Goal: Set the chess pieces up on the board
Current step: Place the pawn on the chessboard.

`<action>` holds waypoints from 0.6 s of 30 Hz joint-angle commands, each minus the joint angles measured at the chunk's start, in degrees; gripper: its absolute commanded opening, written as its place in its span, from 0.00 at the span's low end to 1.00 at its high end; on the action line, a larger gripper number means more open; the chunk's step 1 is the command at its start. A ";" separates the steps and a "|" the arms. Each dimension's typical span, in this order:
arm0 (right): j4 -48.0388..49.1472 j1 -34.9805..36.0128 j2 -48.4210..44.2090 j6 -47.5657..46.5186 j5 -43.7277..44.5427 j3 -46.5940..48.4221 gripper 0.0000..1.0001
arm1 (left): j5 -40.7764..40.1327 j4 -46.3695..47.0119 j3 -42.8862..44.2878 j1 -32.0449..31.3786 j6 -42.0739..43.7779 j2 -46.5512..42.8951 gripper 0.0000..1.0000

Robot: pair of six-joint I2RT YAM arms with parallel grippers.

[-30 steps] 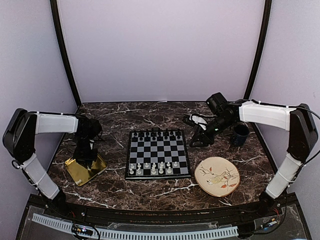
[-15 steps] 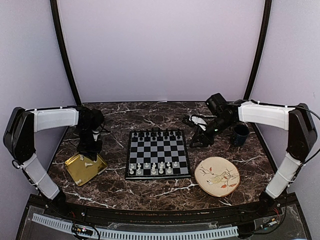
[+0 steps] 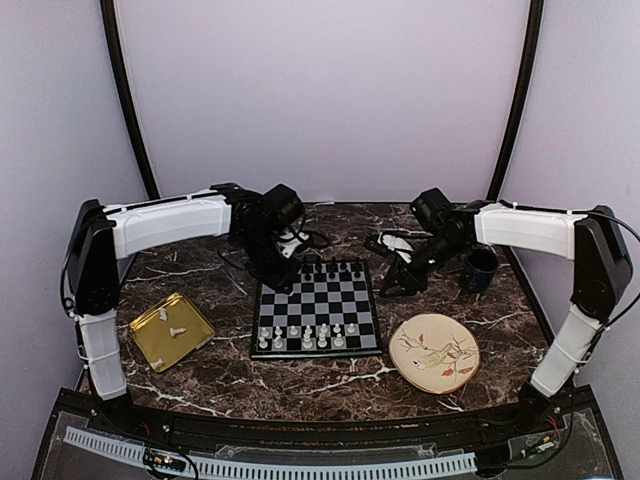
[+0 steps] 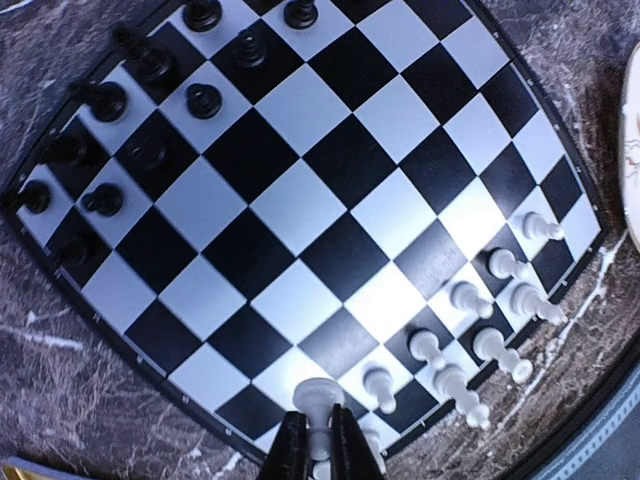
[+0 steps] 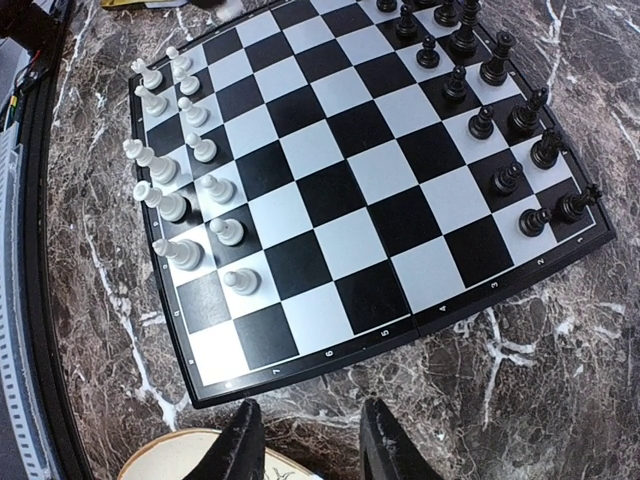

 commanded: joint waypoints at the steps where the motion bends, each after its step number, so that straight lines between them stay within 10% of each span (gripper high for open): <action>1: 0.70 -0.03 -1.17 0.26 1.01 0.26 0.34 | -2.39 -3.43 5.55 -2.40 5.38 7.02 0.05; 10: 0.66 -0.08 -0.93 0.12 1.35 0.27 0.34 | -1.65 -1.75 10.28 -3.47 5.54 13.55 0.06; 18: 0.01 -0.02 -0.57 0.41 1.65 1.38 0.37 | -2.36 -5.64 13.93 -3.61 6.35 14.02 0.31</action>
